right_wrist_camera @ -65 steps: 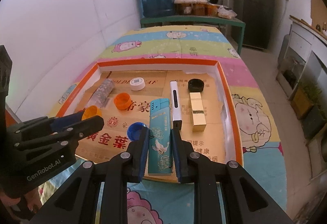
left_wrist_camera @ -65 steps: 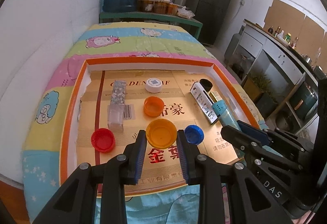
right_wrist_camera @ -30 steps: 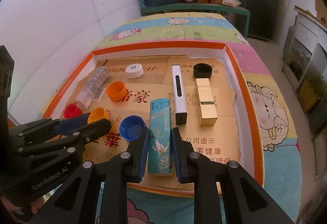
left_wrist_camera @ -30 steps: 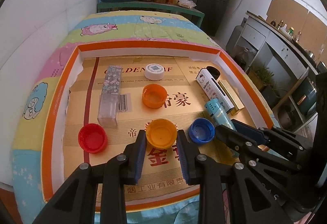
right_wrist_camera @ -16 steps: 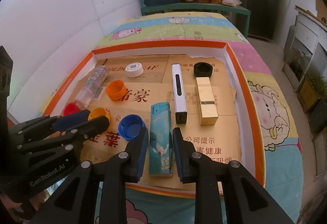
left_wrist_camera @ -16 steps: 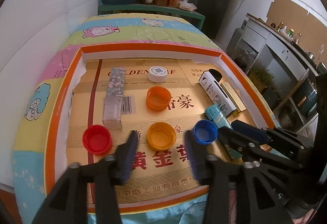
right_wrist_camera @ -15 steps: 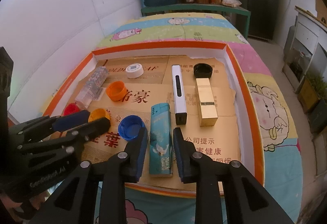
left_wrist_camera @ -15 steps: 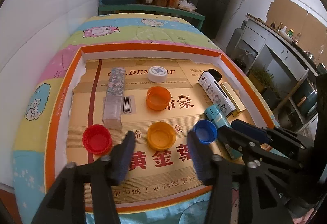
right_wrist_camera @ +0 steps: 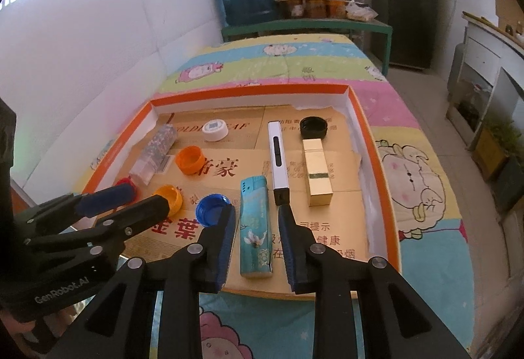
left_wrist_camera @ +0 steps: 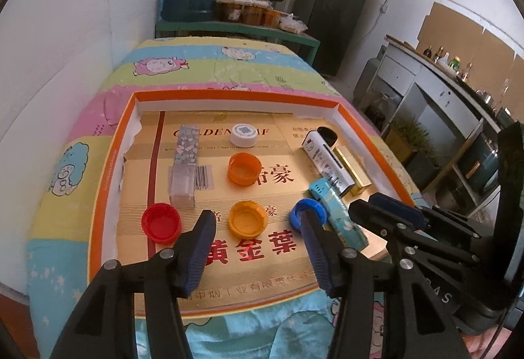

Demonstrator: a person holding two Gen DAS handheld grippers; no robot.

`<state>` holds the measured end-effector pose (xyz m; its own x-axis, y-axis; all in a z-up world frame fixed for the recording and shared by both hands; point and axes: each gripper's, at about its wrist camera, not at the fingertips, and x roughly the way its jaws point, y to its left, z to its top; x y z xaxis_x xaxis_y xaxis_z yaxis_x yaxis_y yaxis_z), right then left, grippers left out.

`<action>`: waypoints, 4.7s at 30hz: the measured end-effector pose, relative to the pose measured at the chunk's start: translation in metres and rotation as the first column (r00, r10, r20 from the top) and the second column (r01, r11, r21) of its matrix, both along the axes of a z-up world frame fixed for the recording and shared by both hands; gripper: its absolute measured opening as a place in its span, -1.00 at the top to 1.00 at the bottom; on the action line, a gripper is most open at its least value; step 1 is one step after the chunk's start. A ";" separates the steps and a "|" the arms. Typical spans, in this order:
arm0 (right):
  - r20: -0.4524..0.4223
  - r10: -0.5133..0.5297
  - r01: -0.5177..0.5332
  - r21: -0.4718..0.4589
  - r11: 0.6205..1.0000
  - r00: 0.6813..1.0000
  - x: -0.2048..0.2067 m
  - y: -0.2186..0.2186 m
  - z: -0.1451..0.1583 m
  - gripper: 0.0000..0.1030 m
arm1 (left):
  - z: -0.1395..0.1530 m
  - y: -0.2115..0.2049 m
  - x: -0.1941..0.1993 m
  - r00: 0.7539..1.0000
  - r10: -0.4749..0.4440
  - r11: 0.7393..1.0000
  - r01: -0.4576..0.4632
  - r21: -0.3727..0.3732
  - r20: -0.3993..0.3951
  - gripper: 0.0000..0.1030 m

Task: Organize rigid objects

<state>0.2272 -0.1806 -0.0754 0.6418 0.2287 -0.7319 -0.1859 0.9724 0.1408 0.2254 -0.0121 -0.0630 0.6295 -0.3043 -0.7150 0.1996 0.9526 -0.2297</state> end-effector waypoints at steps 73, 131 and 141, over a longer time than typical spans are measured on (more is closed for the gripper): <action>0.312 -0.179 0.214 -0.082 0.973 0.933 -0.206 0.039 0.100 -0.33 | 0.083 0.037 -0.207 0.934 0.242 0.961 -0.268 0.071 0.262 -0.23; 0.244 -0.171 0.195 -0.078 0.978 0.955 -0.191 0.032 0.073 -0.38 | 0.061 0.028 -0.202 0.950 0.221 0.960 -0.252 0.124 0.218 -0.23; 0.247 -0.159 0.185 -0.086 0.979 0.956 -0.194 0.032 0.072 -0.43 | 0.060 0.028 -0.203 0.950 0.224 0.959 -0.254 0.123 0.216 -0.23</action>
